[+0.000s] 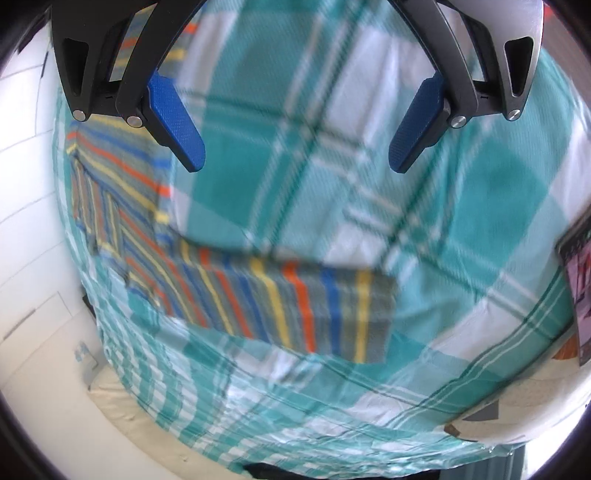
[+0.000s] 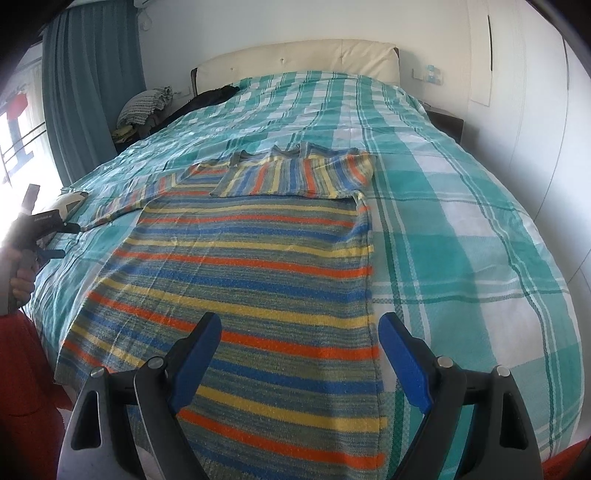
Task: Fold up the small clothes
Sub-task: 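Grasp the other sleeve cuff with the left tool, then fold that sleeve across the sweater body and open the left tool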
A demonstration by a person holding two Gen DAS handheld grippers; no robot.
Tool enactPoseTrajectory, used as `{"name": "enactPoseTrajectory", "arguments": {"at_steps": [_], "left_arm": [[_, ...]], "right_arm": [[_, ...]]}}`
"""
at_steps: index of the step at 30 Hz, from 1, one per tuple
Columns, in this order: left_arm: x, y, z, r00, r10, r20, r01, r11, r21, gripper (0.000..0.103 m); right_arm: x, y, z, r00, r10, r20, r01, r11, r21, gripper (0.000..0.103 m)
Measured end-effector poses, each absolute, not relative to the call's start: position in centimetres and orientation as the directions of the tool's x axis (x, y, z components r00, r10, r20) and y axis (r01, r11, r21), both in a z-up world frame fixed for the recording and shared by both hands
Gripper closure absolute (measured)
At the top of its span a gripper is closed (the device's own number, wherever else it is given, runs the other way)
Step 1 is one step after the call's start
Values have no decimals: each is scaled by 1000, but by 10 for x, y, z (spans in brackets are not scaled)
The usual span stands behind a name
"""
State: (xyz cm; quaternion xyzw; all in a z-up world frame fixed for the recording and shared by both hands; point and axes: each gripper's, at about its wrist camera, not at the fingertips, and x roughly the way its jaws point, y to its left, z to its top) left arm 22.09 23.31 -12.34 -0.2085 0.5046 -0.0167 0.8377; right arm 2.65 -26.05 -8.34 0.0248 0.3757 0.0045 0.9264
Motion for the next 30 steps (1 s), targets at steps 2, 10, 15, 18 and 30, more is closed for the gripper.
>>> {"name": "enactPoseTrajectory", "arguments": {"at_steps": [2, 10, 15, 18, 30], "left_arm": [[239, 261, -125, 509, -257, -821, -236, 876, -421, 3], [287, 310, -145, 514, -376, -771, -341, 735, -586, 4], [311, 289, -155, 471, -384, -794, -304, 774, -555, 28], [315, 285, -157, 467, -313, -827, -322, 811, -488, 53], [337, 145, -21, 594, -215, -775, 25, 968, -250, 97]], "right_arm": [[26, -260, -85, 713, 23, -701, 9, 999, 41, 17], [31, -256, -92, 696, 23, -718, -11, 1000, 22, 17], [34, -249, -99, 679, 31, -733, -34, 999, 11, 17], [33, -244, -101, 676, 29, -736, -49, 999, -5, 17], [31, -244, -90, 697, 90, -711, -73, 996, 54, 17]]}}
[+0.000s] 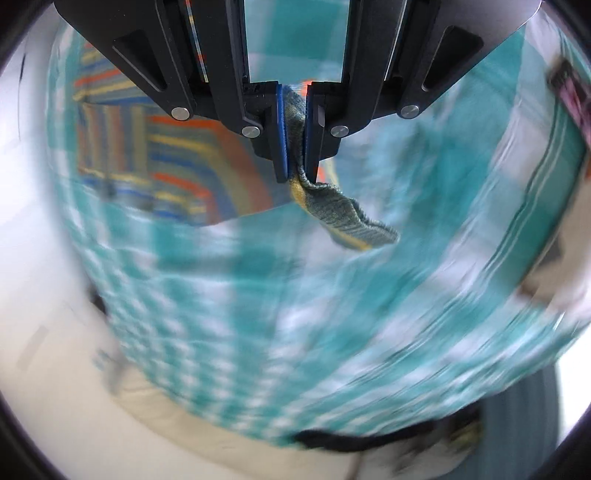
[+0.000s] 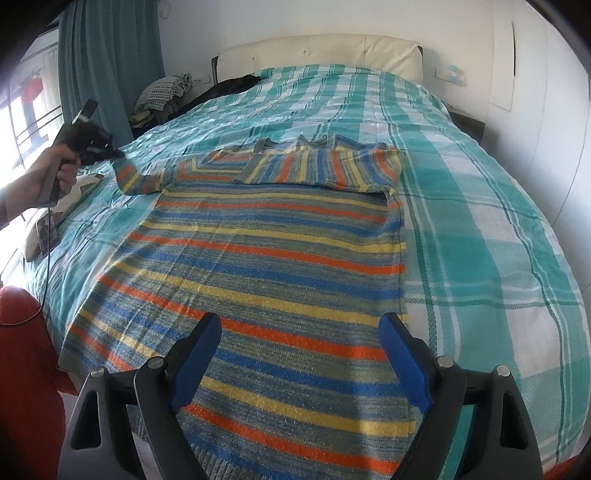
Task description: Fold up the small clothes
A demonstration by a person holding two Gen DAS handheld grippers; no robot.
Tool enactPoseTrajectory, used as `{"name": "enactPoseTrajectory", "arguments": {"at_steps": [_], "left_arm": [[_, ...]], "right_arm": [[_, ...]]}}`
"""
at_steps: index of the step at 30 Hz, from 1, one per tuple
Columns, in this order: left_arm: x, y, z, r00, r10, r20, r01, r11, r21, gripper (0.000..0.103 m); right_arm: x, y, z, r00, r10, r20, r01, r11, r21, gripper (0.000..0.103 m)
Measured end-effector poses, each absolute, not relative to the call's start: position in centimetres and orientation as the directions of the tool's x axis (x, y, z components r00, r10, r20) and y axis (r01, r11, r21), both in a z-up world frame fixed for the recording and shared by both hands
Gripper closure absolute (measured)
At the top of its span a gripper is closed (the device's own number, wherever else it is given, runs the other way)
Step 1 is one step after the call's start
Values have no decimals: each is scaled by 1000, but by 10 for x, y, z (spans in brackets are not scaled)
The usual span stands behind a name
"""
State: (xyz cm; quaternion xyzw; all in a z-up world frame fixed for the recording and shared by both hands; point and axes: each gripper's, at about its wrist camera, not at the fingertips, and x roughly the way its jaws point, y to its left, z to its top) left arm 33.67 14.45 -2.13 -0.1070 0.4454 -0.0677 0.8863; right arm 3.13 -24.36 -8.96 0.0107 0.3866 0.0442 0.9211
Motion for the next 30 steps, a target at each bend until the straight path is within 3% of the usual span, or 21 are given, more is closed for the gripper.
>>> {"name": "enactPoseTrajectory", "arguments": {"at_steps": [5, 7, 8, 9, 10, 18, 22, 27, 30], "left_arm": [[329, -2, 33, 604, -377, -702, 348, 917, -193, 96], [331, -53, 27, 545, -430, -720, 432, 880, -198, 89], [334, -74, 14, 484, -440, -756, 457, 864, -211, 66], [339, -90, 1, 433, -425, -794, 460, 863, -211, 35], [340, -98, -10, 417, -394, -819, 444, 875, -195, 29], [319, 8, -48, 453, -348, -821, 217, 936, -277, 24], [261, 73, -72, 441, -289, -850, 191, 955, -225, 24], [172, 96, -117, 348, -274, -897, 211, 955, -210, 24], [123, 75, -144, 327, -146, -934, 264, 963, -58, 22]], "right_arm": [[27, -247, -82, 712, 107, -694, -72, 994, 79, 17], [27, -250, -81, 714, 108, -692, -65, 994, 87, 17], [27, -252, -81, 714, 107, -692, -61, 994, 91, 17], [27, -254, -80, 715, 108, -691, -56, 994, 97, 17], [26, -255, -80, 715, 108, -690, -52, 993, 102, 17], [24, -272, -74, 727, 108, -678, -13, 990, 143, 17], [29, -289, -75, 724, 92, -683, 51, 981, 186, 17], [31, -313, -81, 685, 46, -727, 147, 969, 200, 17], [34, -318, -90, 618, 116, -777, 133, 959, 249, 17]]}}
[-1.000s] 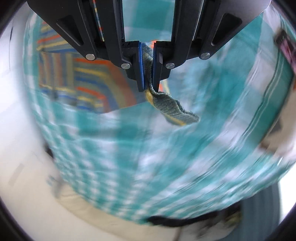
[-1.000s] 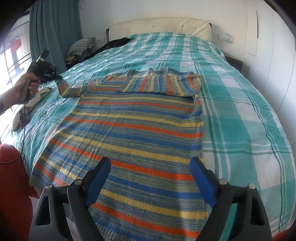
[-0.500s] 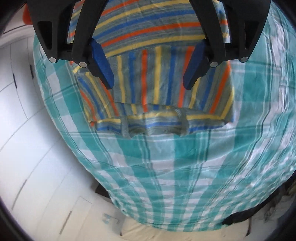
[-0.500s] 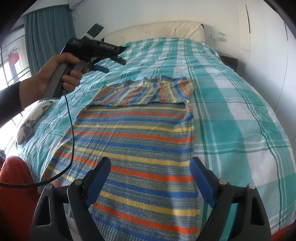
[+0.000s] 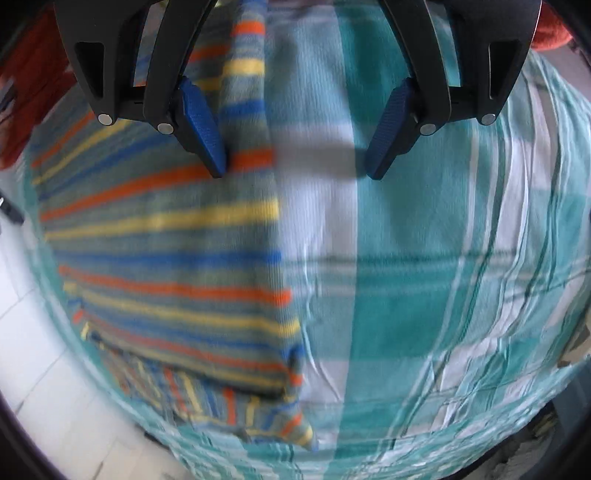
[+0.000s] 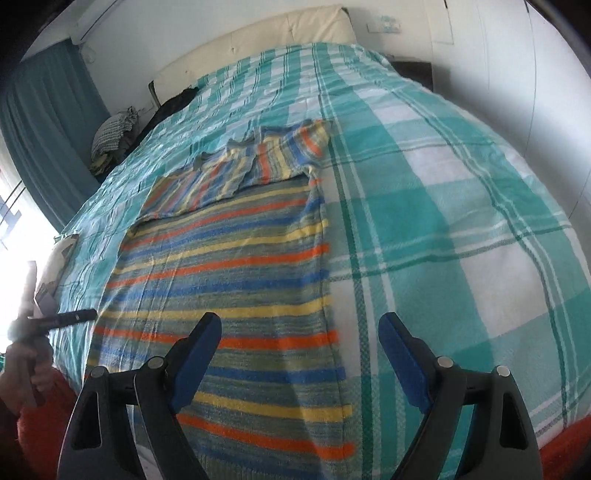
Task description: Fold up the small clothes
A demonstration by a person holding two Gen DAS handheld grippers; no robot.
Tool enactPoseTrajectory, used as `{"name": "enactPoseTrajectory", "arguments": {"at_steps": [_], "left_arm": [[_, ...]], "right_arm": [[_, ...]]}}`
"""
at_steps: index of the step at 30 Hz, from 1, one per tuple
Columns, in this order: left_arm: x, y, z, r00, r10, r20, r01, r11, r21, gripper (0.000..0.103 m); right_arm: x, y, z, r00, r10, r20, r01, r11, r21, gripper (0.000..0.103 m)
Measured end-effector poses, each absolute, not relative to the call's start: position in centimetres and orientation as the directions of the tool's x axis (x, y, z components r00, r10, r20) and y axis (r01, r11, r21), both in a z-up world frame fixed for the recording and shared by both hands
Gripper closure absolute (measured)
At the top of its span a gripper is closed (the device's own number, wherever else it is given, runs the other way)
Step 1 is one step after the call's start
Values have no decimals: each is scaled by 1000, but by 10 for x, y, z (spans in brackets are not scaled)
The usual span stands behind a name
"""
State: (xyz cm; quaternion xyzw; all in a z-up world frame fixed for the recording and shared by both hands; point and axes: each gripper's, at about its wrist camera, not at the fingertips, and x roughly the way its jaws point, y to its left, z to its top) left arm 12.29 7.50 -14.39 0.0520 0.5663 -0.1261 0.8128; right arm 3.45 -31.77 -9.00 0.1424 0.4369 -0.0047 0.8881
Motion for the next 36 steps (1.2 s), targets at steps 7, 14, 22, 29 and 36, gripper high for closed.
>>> {"name": "enactPoseTrajectory", "arguments": {"at_steps": [7, 14, 22, 29, 36], "left_arm": [[63, 70, -127, 439, 175, -881, 193, 940, 283, 9], [47, 31, -90, 537, -84, -840, 282, 956, 85, 8], [63, 0, -152, 449, -82, -890, 346, 934, 89, 4], [61, 13, -152, 448, -114, -887, 317, 947, 39, 1], [59, 9, -151, 457, -100, -884, 323, 945, 60, 0]], "right_arm": [[19, -324, -129, 356, -114, -927, 190, 981, -47, 17], [7, -328, -80, 587, 74, -806, 164, 964, 208, 17], [18, -277, -107, 561, 114, -820, -18, 992, 125, 17], [22, -283, -120, 523, 97, -847, 27, 991, 131, 17], [23, -278, -121, 523, 92, -848, 20, 993, 120, 17]]}}
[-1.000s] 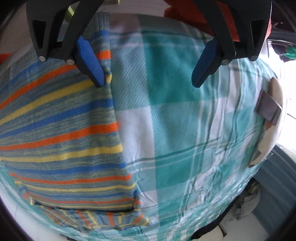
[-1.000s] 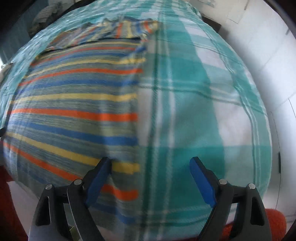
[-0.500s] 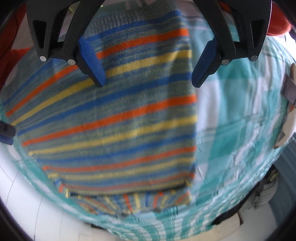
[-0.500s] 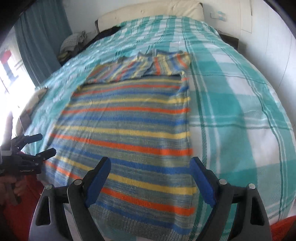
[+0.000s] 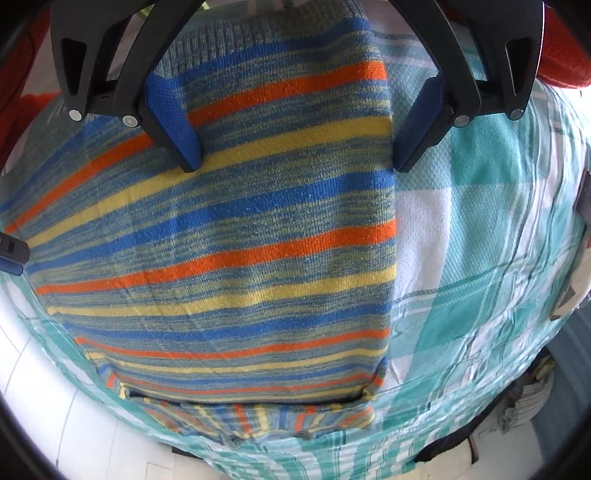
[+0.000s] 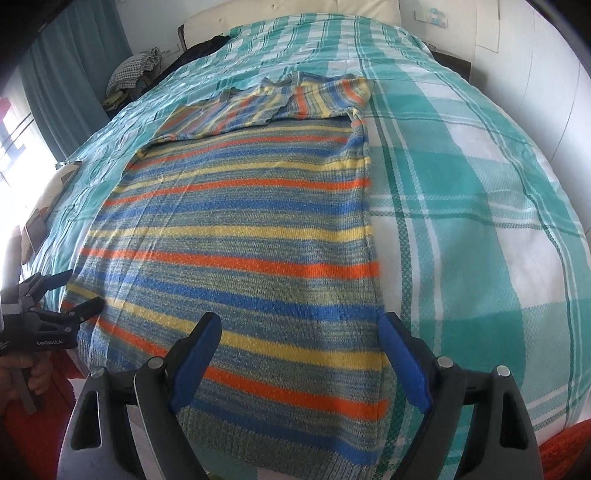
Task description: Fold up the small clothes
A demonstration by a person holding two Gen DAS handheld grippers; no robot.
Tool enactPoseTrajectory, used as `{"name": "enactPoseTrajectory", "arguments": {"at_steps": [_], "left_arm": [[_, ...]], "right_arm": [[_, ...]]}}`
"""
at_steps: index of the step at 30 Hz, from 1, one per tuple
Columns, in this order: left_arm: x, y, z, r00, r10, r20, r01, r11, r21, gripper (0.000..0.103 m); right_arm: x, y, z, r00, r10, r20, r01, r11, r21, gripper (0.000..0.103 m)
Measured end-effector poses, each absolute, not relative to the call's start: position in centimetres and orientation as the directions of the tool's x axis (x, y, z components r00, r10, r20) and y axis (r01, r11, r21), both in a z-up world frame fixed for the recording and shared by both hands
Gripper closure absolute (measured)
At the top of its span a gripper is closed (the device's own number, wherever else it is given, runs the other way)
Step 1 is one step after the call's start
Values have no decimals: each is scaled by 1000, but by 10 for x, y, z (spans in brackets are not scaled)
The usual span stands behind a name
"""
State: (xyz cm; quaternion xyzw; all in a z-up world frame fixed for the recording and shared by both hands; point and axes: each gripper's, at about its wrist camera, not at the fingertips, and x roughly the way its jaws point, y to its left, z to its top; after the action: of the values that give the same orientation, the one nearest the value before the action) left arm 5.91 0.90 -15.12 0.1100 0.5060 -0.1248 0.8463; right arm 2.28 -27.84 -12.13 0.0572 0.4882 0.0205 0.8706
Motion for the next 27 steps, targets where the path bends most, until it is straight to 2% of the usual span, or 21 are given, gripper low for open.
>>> {"name": "enactPoseTrajectory", "arguments": {"at_steps": [27], "left_arm": [[55, 11, -153, 472, -91, -877, 320, 944, 74, 0]], "right_arm": [[21, -284, -116, 550, 93, -830, 41, 990, 138, 17]]}}
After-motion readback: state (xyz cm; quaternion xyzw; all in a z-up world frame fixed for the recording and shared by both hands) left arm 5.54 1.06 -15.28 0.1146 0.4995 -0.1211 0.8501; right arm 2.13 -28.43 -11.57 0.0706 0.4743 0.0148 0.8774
